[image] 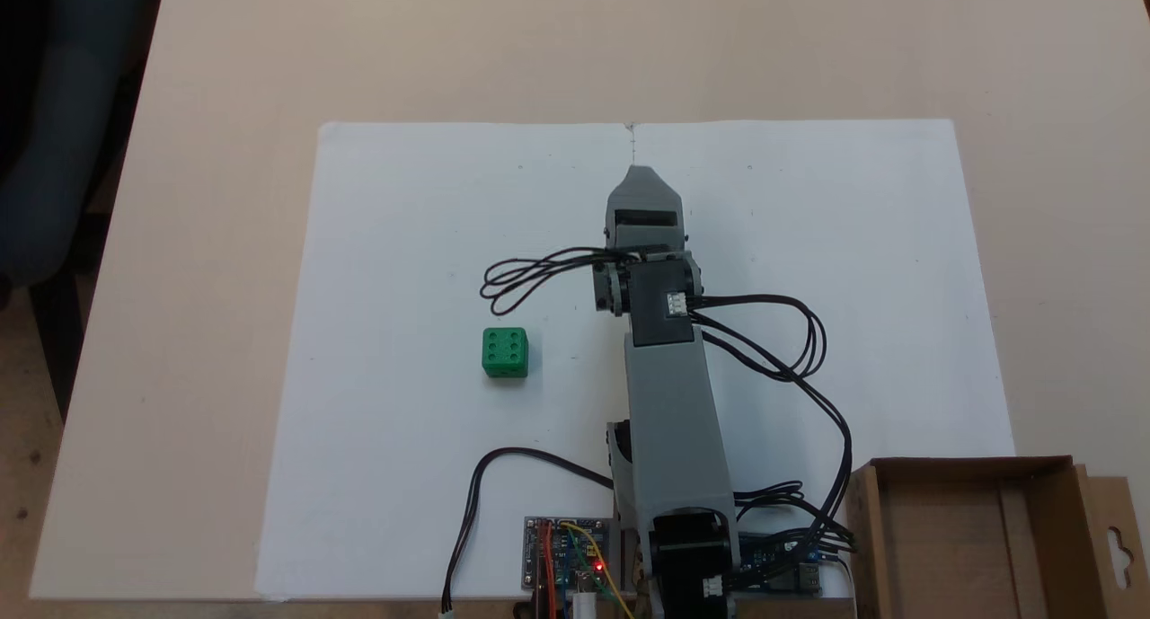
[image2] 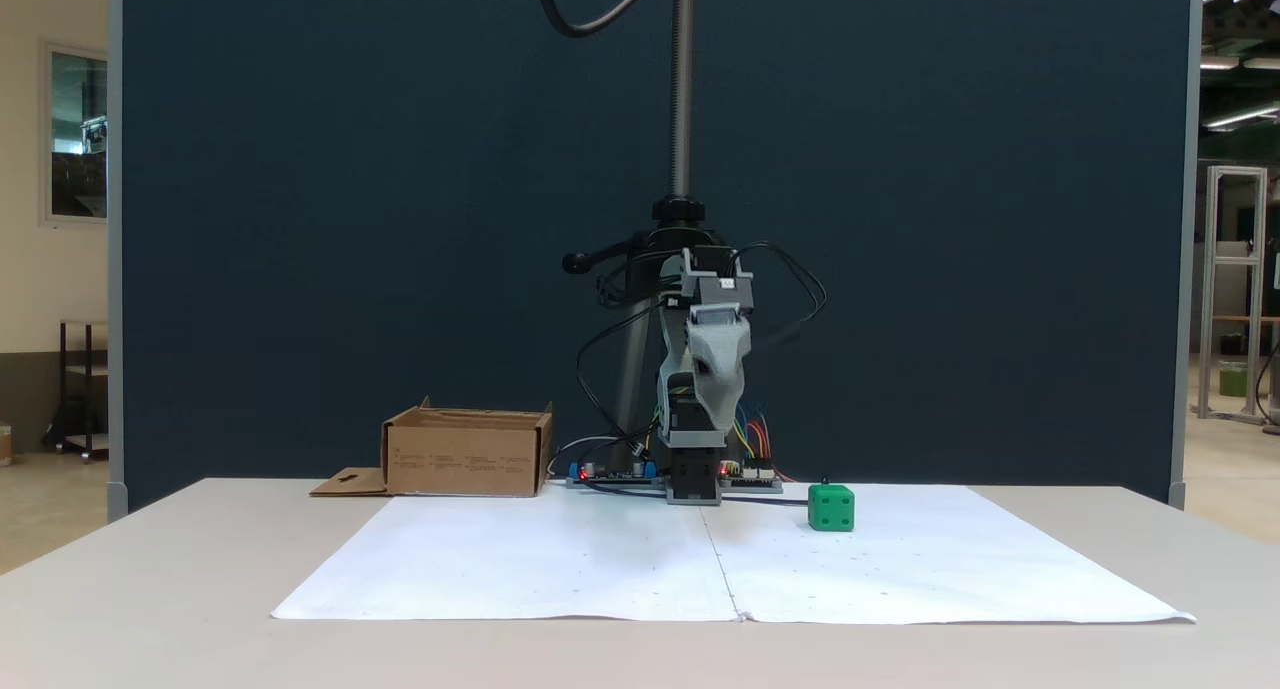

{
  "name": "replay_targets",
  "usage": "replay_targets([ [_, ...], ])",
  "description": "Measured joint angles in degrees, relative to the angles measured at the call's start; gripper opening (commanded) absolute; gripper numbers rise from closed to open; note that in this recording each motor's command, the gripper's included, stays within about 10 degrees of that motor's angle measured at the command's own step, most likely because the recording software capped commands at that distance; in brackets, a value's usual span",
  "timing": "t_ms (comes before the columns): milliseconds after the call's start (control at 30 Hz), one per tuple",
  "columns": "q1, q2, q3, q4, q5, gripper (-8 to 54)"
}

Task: Grasp a green dice and put it in the bin.

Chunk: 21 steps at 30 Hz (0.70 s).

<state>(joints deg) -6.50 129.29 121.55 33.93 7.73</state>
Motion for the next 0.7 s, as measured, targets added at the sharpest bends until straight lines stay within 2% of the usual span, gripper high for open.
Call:
replay_targets([
  [300,-7.12,-2.29,-13.10,24.87,10.63,43.6],
  [700,-20.48,-14.94,-17.75,26.19,24.43,43.5],
])
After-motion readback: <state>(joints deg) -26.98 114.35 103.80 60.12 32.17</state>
